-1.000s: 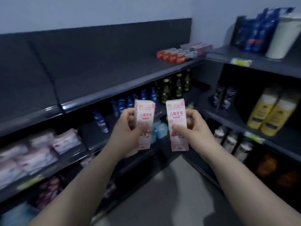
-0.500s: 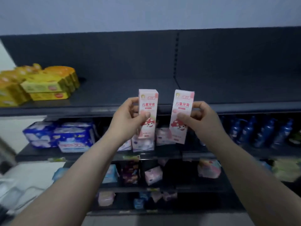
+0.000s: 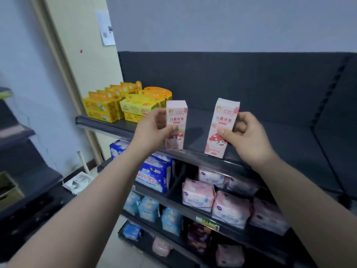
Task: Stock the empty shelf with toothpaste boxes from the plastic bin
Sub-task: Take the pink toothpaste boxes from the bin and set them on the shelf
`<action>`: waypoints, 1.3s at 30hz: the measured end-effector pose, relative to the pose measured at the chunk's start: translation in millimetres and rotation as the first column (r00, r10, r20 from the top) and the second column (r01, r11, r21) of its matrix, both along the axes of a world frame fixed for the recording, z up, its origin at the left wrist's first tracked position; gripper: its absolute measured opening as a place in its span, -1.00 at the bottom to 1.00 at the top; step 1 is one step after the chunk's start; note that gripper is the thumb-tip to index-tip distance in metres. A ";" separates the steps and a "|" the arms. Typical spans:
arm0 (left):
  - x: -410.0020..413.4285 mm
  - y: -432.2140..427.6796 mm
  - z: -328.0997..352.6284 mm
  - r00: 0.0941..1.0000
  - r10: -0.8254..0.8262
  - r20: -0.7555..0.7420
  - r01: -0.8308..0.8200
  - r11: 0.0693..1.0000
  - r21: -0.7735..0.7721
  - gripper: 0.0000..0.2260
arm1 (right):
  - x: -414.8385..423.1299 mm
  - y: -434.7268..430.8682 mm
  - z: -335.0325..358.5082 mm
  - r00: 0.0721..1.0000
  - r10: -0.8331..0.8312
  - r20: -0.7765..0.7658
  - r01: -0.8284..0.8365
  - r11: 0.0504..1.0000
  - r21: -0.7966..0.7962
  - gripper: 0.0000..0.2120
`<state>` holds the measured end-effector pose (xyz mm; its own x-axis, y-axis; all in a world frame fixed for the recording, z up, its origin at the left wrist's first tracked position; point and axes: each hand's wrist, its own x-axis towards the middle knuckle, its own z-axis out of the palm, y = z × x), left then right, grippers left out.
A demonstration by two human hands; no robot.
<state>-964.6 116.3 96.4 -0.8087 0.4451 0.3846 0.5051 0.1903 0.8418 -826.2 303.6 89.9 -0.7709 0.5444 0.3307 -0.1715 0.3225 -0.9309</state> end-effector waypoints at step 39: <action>-150.3 25.3 29.9 0.679 -0.189 -0.709 -0.015 0.962 -0.271 -0.25 | -134.5 -40.5 -15.2 0.884 -0.430 0.184 0.363 0.879 0.311 -0.30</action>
<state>-1115.0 141.7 126.3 -0.2735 0.6563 0.7032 0.9580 0.2517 0.1377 -960.7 263.1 74.7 -0.5815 0.7412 0.3352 0.2406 0.5503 -0.7995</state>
